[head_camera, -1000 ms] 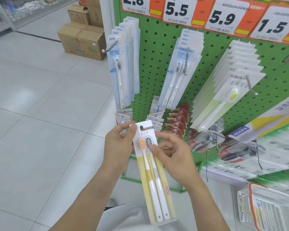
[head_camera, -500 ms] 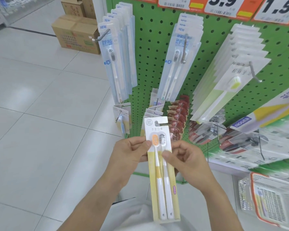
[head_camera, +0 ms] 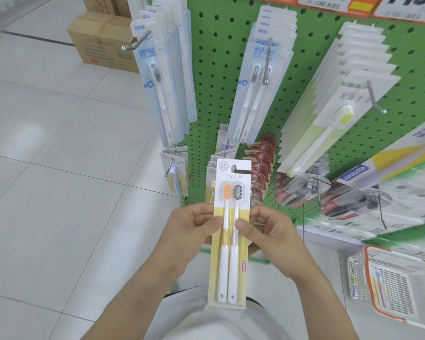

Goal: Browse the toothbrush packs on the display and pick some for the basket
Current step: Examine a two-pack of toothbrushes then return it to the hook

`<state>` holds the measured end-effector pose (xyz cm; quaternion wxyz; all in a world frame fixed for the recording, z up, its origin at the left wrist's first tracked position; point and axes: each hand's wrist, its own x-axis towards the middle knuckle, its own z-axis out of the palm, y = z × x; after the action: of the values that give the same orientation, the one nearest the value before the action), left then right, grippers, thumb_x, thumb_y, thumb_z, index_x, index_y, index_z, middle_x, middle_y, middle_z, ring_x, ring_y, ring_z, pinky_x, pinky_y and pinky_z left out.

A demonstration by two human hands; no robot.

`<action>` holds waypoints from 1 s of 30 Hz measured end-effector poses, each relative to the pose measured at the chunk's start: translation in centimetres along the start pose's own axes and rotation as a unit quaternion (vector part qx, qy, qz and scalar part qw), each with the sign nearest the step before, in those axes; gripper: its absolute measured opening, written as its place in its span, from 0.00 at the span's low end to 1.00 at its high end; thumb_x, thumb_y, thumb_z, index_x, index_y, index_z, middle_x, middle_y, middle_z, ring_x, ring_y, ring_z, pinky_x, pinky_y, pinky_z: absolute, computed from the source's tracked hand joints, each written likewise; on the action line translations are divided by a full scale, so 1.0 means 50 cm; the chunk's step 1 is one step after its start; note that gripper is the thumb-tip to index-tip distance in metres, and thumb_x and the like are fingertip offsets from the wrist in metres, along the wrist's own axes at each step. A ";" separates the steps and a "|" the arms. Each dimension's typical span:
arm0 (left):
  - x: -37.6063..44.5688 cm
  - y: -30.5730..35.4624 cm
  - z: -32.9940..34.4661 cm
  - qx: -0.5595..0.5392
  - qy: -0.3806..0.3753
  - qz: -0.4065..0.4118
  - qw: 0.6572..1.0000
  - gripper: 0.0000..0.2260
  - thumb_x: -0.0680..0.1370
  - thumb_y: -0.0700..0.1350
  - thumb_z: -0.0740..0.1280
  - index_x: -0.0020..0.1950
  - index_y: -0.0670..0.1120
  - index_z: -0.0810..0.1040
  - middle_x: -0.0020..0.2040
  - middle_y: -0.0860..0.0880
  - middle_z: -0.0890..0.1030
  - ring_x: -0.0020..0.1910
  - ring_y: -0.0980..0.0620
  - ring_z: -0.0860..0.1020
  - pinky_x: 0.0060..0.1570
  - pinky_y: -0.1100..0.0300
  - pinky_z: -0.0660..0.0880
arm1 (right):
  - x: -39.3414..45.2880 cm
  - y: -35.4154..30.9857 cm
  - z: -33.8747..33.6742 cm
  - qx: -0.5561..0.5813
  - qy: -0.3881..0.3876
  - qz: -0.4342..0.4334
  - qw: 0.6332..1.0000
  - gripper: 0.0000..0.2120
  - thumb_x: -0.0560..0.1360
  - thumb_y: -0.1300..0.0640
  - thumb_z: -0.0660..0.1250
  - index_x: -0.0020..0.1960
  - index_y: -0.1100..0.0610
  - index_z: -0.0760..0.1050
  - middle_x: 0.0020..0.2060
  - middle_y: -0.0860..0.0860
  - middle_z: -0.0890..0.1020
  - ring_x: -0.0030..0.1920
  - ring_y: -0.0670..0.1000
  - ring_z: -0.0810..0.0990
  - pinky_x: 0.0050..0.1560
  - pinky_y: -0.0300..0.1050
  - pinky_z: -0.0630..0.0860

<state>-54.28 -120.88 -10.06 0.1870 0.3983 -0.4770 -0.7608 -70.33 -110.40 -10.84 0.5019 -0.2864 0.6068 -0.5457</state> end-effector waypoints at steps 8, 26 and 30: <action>0.010 0.023 -0.016 -0.036 0.063 0.049 0.996 0.08 0.79 0.33 0.67 0.56 0.40 0.82 0.48 0.42 0.87 0.43 0.47 0.86 0.41 0.58 0.81 | 0.003 0.007 -0.001 -0.003 -0.096 0.011 0.995 0.06 0.74 0.61 0.74 0.51 0.57 0.83 0.44 0.61 0.84 0.36 0.56 0.83 0.34 0.47 0.82; 0.010 0.010 -0.016 0.098 0.092 0.109 0.985 0.11 0.80 0.33 0.66 0.57 0.45 0.80 0.43 0.49 0.87 0.37 0.51 0.84 0.35 0.61 0.79 | 0.013 0.010 -0.002 -0.011 -0.082 0.058 0.995 0.23 0.75 0.51 0.73 0.57 0.69 0.75 0.39 0.68 0.77 0.39 0.60 0.74 0.34 0.46 0.80; 0.011 0.008 -0.015 0.087 0.092 0.105 0.986 0.11 0.80 0.33 0.66 0.58 0.45 0.80 0.44 0.49 0.87 0.37 0.51 0.84 0.34 0.61 0.79 | 0.011 0.007 0.000 -0.002 -0.077 0.046 0.996 0.15 0.77 0.54 0.74 0.55 0.66 0.79 0.39 0.69 0.82 0.35 0.57 0.80 0.33 0.46 0.80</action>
<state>-54.08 -121.88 -10.10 0.2734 0.4294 -0.5612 -0.6527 -70.43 -110.82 -11.35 0.5710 -0.3010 0.5798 -0.4971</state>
